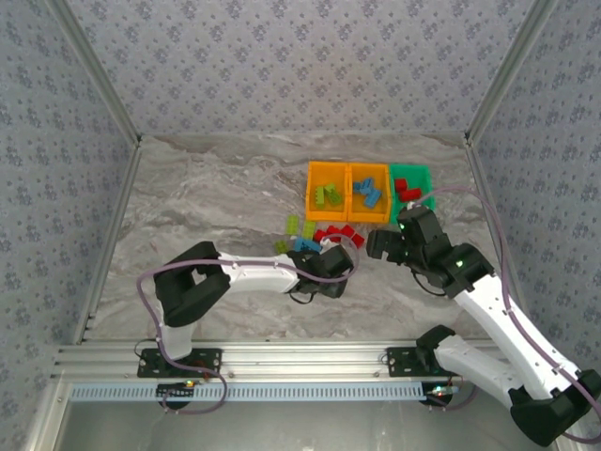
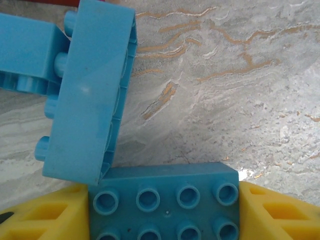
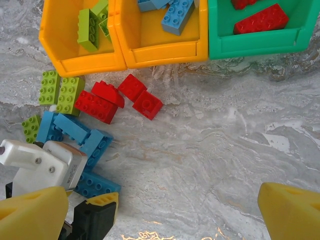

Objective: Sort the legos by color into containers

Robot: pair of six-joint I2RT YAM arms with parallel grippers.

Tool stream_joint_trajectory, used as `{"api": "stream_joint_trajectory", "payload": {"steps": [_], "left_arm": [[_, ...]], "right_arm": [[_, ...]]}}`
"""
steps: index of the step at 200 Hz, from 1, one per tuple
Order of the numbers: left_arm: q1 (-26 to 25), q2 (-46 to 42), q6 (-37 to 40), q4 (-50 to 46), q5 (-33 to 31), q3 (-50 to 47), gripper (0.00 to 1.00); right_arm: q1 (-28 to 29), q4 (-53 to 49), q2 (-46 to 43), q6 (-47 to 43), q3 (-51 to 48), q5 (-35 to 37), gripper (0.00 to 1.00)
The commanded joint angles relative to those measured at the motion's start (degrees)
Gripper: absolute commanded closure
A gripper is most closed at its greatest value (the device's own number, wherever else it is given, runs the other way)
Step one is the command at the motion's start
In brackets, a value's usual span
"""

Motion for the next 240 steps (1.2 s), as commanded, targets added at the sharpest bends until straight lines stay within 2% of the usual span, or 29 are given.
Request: {"api": "stream_joint_trajectory", "payload": {"steps": [1,35,68,86,119,152,176,190,201,213,229,240], "left_arm": [[-0.30,-3.38,0.59,-3.15,-0.58,-0.32,0.42],[0.56,-12.98,3.42,-3.26,-2.91,1.00,0.42],[5.10,-15.58,9.42,-0.69,-3.37,6.12,0.43],[8.19,-11.43,13.66,-0.04,-2.00,13.55,0.43],[12.70,2.72,19.21,0.89,-0.28,30.66,0.41],[14.98,18.33,23.35,0.28,4.68,49.10,0.42],[15.72,28.09,25.47,-3.40,5.00,63.16,0.41],[15.91,32.36,26.35,-7.28,5.49,71.20,0.32],[15.85,33.72,26.35,-9.76,5.78,75.53,0.24],[15.80,33.04,26.25,-10.83,6.37,76.93,0.23],[15.67,29.61,25.91,-11.11,6.45,74.47,0.23],[15.48,25.19,25.66,-9.56,6.37,69.37,0.22]], "right_arm": [[-0.32,-1.44,-1.68,0.40,0.78,-2.41,0.00],[-0.25,2.07,-4.48,-0.14,1.06,-10.20,0.00],[-0.26,3.98,-7.17,0.83,1.35,-10.82,0.00],[-0.29,3.74,-8.65,1.67,1.33,-8.02,0.00],[-0.25,0.93,-13.21,6.93,0.04,-0.52,0.00],[-0.21,-0.52,-18.56,10.00,-2.84,-0.87,0.01],[-0.21,-2.58,-20.78,11.61,-3.75,-0.66,0.01],[-0.20,-3.18,-21.82,11.90,-4.25,-0.71,0.01],[-0.16,-3.64,-22.45,11.99,-4.49,-0.39,0.01],[-0.17,-3.88,-22.68,11.91,-4.64,-0.15,0.01],[-0.21,-3.77,-22.60,11.70,-5.02,0.13,0.01],[-0.18,-3.25,-22.48,11.61,-5.32,-0.03,0.01]]}}
